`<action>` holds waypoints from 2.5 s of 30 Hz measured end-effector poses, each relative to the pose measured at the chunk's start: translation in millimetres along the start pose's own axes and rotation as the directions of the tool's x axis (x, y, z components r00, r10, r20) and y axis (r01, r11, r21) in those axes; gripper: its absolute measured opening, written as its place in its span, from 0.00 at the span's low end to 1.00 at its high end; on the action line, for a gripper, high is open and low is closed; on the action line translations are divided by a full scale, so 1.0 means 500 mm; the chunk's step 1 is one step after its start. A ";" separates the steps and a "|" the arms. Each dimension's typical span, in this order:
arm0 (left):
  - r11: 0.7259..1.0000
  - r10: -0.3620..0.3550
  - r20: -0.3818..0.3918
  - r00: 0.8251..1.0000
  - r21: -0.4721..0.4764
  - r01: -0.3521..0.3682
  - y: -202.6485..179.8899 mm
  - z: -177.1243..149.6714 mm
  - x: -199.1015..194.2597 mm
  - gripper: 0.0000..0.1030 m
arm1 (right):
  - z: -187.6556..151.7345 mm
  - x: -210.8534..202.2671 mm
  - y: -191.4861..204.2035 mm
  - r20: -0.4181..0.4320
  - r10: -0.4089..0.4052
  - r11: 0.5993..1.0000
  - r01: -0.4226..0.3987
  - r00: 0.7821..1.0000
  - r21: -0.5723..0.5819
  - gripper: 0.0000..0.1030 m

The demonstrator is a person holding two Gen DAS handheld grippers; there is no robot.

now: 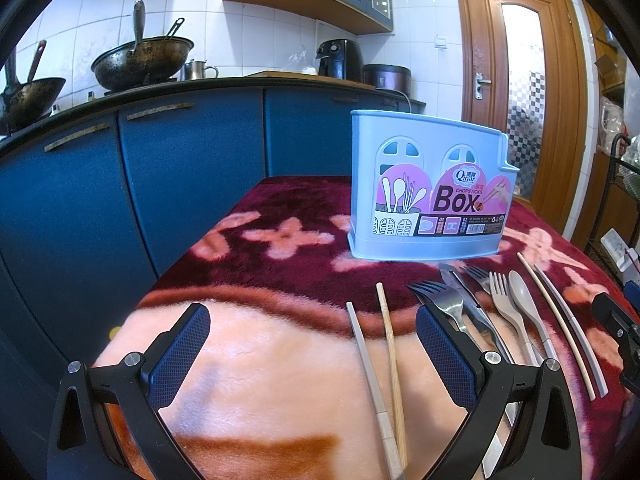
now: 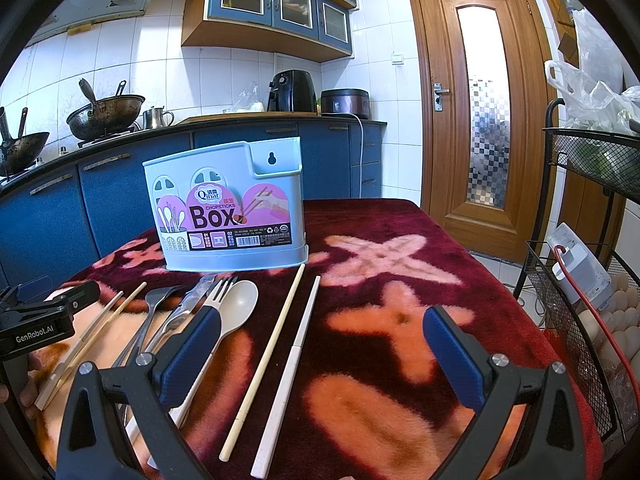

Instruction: Organize utensils

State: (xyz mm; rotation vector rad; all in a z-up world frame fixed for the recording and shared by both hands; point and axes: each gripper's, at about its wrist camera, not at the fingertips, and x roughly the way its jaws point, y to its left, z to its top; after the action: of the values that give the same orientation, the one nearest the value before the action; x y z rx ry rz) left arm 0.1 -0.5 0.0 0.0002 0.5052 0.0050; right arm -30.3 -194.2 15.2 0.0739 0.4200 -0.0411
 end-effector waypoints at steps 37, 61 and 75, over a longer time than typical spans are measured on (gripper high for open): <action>0.998 -0.063 -0.081 0.995 -0.013 0.062 0.009 0.012 0.013 0.99 | 0.014 0.036 -0.020 -0.146 0.046 0.998 -0.040 0.988 0.047 0.97; 0.988 -0.067 -0.433 0.899 0.098 0.121 0.001 0.020 0.102 0.67 | 0.055 0.153 -0.032 -0.494 0.065 0.995 -0.096 0.867 -0.039 0.49; 0.959 -0.092 -0.576 0.812 0.168 0.227 -0.012 0.060 0.137 0.51 | 0.103 0.245 -0.028 -0.710 0.064 0.986 -0.153 0.701 -0.063 0.40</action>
State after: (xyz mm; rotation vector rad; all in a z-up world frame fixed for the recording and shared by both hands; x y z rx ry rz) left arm 74.4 -6.1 -6.9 0.1899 1.1017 -0.2285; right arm 101.8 -215.2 11.3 -0.0073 1.2000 0.1381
